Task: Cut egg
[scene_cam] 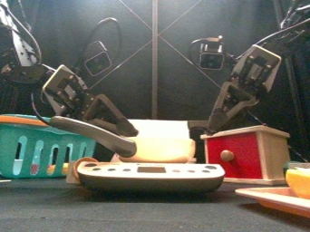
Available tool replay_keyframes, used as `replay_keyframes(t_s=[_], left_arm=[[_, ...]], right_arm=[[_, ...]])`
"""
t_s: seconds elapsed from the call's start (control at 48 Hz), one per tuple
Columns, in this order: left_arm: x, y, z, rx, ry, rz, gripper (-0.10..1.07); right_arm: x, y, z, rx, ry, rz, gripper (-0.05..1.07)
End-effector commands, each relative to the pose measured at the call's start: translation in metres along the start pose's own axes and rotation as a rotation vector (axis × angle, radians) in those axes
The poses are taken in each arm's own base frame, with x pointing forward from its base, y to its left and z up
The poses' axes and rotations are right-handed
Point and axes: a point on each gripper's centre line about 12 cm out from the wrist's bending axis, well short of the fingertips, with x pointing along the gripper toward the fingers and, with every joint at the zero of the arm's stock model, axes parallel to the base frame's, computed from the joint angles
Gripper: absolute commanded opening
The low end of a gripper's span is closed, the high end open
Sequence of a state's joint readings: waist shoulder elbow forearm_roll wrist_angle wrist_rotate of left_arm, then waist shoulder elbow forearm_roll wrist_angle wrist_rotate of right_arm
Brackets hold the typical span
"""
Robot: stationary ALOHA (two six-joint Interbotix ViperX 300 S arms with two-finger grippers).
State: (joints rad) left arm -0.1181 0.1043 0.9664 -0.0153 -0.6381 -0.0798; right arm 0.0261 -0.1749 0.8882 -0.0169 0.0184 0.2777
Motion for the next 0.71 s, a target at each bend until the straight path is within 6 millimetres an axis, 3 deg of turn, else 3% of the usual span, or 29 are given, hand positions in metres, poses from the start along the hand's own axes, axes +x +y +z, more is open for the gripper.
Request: replay_keyframes(t_s=[0.0,0.688], left_arm=[[-0.0009,-0.0056,-0.0040,0.013,0.021,-0.015,0.39],[-0.0010,-0.0054,-0.0001,0.010,0.010,-0.011,0.39]], right_arm=[[-0.0019,-0.0009,0.0042,0.013,-0.015,-0.001,0.48],[-0.0001,-0.0002,0.0069,0.010,-0.017,0.000,0.48]])
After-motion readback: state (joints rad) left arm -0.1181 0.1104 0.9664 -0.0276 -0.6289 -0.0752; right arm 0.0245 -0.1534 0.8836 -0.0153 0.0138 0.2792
